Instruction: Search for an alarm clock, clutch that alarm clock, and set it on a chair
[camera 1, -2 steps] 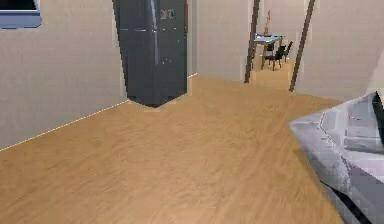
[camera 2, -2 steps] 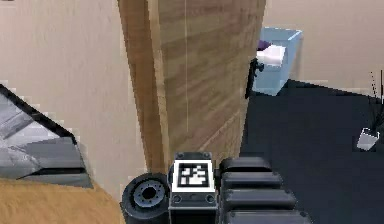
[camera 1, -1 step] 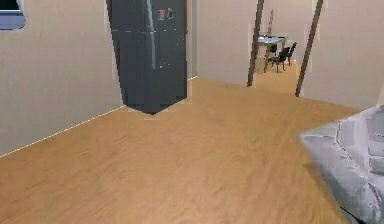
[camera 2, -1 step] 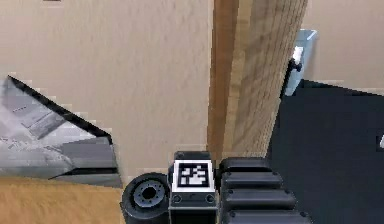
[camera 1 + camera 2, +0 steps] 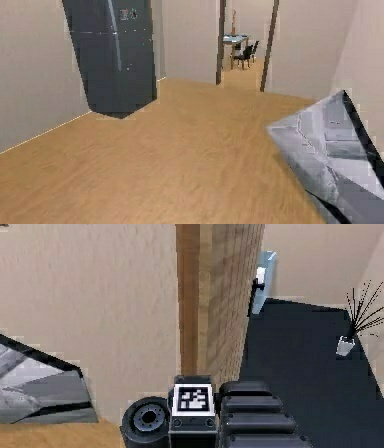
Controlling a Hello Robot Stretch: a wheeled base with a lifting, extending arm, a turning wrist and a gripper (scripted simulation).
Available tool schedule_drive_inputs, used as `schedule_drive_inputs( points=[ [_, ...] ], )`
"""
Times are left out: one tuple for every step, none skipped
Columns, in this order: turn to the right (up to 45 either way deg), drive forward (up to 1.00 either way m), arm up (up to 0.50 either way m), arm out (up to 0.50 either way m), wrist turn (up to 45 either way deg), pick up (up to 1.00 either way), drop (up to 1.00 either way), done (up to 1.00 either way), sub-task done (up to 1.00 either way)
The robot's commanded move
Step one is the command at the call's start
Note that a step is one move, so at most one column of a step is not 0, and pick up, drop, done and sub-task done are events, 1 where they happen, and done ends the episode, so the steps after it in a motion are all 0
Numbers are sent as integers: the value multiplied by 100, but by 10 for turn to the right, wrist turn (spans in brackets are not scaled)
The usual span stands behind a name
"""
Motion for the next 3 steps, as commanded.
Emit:
schedule_drive_inputs(
  points=[
    [0,100,0,0,0,0,0,0,0],
    [60,0,0,0,0,0,0,0,0],
    [0,65,0,0,0,0,0,0,0]
  ],
)
